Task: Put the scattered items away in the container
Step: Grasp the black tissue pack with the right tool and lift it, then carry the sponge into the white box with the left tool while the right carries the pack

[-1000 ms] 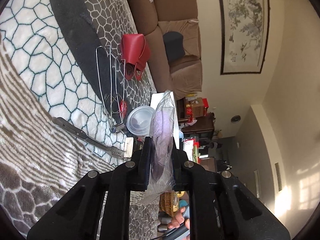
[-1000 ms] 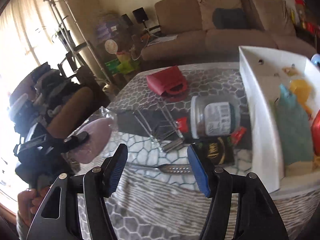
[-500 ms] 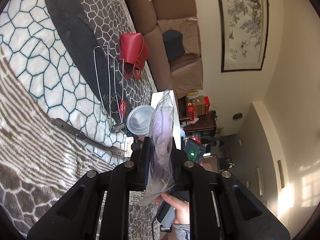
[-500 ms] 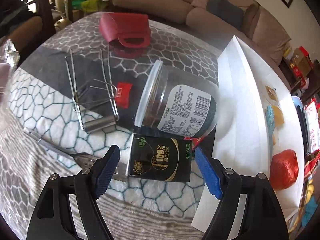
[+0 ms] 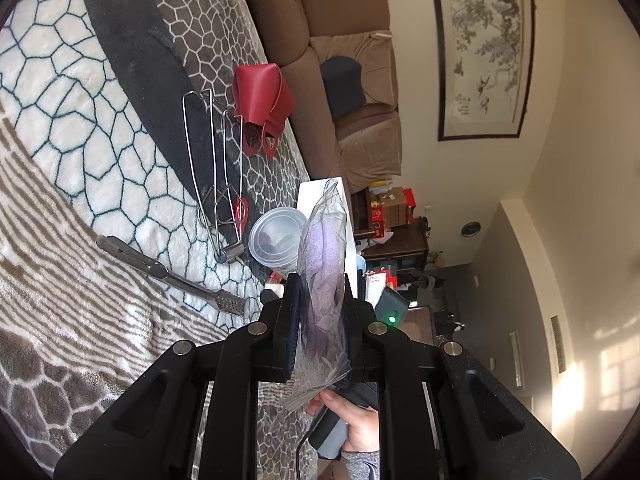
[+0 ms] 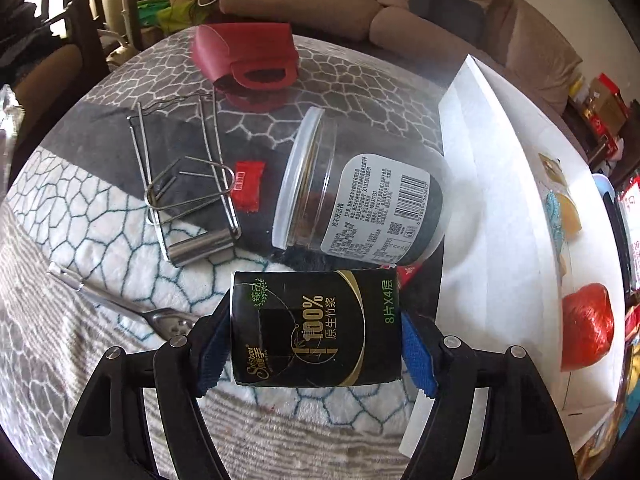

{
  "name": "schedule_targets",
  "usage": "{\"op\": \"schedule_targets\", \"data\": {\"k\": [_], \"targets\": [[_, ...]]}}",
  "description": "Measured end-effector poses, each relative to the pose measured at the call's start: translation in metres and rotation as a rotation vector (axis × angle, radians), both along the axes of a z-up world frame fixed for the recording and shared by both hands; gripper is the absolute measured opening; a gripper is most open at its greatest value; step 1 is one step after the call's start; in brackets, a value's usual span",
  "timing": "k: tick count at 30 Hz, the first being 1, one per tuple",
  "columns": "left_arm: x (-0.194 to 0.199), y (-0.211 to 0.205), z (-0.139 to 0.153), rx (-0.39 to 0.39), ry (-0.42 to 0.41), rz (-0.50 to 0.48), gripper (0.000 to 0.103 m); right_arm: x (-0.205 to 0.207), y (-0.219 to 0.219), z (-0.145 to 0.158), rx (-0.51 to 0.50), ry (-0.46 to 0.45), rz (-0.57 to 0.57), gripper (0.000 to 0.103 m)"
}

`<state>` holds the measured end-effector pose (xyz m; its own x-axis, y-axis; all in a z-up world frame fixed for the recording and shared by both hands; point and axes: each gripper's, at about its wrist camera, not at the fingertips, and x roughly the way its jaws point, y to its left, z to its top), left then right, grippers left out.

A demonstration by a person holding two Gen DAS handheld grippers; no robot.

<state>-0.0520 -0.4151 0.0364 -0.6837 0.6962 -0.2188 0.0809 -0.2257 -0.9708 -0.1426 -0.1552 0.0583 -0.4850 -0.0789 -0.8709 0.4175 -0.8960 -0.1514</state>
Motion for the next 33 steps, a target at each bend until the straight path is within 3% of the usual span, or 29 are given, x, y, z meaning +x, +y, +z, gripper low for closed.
{"op": "schedule_targets", "data": {"k": [8,13,20,25,33], "targets": [[-0.001,0.042,0.014,-0.099,0.024,-0.133,0.014,0.06,0.018,0.047,-0.151,-0.01,0.085,0.075],[0.001,0.095,0.022,-0.098,0.002,-0.216,0.014,0.081,0.064,0.081,-0.238,0.009,0.076,0.075],[-0.027,0.183,0.077,-0.172,0.049,-0.319,0.014,0.071,0.152,0.112,-0.291,0.053,-0.035,0.075],[-0.06,0.247,0.106,-0.244,0.056,-0.364,0.014,0.053,0.211,0.118,-0.316,0.072,-0.124,0.076],[-0.103,0.312,0.091,-0.357,0.015,-0.283,0.014,0.028,0.276,0.109,-0.396,0.074,-0.222,0.075]]}}
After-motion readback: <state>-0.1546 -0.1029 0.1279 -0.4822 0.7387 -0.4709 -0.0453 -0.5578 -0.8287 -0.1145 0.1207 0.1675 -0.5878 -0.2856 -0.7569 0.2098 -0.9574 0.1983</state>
